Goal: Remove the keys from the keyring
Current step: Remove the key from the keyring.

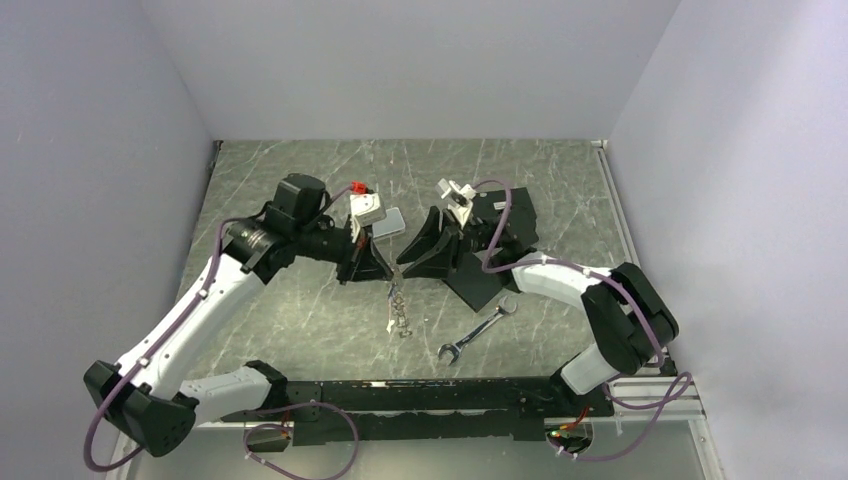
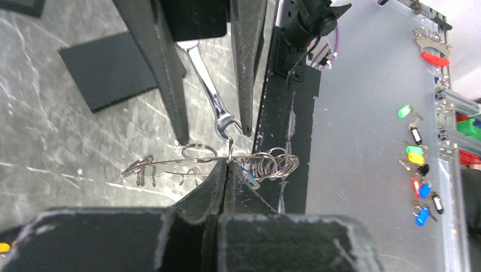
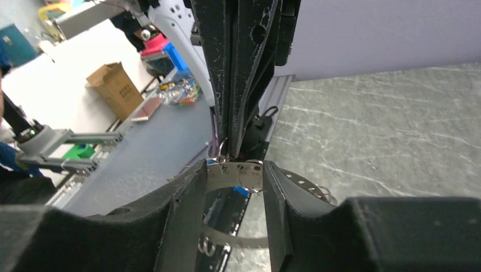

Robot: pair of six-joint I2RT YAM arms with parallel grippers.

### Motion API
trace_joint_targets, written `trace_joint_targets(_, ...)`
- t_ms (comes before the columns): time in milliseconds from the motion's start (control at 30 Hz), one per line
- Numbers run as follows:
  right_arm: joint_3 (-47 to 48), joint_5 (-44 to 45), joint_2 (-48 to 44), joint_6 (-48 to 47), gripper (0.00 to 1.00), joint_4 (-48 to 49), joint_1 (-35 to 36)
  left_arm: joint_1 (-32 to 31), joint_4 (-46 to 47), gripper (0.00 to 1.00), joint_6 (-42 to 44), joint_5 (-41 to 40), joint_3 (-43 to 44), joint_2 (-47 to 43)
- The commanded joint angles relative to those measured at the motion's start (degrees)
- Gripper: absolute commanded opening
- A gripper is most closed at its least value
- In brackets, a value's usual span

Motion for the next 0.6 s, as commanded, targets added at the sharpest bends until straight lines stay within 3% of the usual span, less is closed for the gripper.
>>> trace_joint_targets(0, 5.73, -5.83, -3.2, -17.68, 0.46, -23.86, -1.58, 0.07, -11.79, 0.0, 0.85, -2.44, 6.35, 4.74)
trace_joint_targets(67, 9.71, -4.79, -4.3, -29.61, 0.47, -42.94, -2.22, 0.13, -16.19, 0.0, 0.32, -3.58, 9.47, 7.79)
trace_joint_targets(133, 17.09, 0.45, -5.0, -50.84, 0.47, -71.72, -2.13, 0.14, -19.21, 0.0, 0.22, -3.65, 11.41, 10.18)
trace_joint_targets(167, 19.97, 3.89, -5.23, -59.0, 0.47, -80.97, -1.28, 0.08, -19.17, 0.0, -0.93, -4.1, 11.51, 10.78)
trace_joint_targets(200, 21.08, 6.07, -5.88, -62.58, 0.46, -84.35, -0.81, 0.07, -18.65, 0.0, -2.54, -4.38, 11.5, 11.06)
trace_joint_targets(567, 17.19, 5.96, -10.67, -61.55, 0.43, -84.3, -0.07, 0.75, -15.15, 0.0, -9.65, -2.92, 10.5, 12.3)
